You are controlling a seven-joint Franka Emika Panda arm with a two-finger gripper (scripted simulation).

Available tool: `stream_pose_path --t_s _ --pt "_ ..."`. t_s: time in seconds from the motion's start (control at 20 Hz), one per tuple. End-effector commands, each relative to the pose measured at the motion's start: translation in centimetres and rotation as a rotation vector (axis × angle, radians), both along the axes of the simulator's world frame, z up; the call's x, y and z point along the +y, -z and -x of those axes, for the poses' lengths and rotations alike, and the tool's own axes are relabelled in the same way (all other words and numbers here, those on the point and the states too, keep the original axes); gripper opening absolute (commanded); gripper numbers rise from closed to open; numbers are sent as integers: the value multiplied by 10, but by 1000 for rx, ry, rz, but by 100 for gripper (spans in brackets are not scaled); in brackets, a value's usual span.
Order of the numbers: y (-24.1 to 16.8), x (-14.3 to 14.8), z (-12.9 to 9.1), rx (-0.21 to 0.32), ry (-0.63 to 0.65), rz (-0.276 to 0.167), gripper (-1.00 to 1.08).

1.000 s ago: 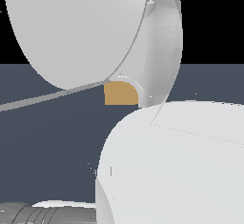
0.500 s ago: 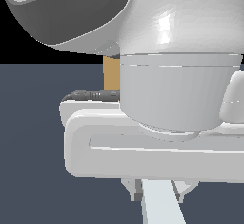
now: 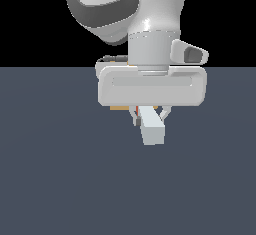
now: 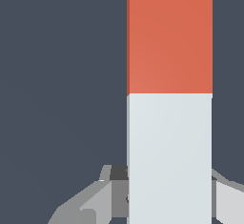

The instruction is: Insert the peg into the horizontal hole in a box.

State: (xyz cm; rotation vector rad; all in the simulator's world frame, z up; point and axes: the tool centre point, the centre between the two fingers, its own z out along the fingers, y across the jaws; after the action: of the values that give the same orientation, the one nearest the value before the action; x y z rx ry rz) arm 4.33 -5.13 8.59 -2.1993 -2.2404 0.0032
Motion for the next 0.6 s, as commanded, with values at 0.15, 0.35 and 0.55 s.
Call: stream_pose_path --t_s 0.15,0.35,0.55 --pt "-23 71 1 -3 -26 1 -100" --pt "-35 112 1 -3 -41 1 -100" --pt "-42 137 2 -3 -50 0 -100"
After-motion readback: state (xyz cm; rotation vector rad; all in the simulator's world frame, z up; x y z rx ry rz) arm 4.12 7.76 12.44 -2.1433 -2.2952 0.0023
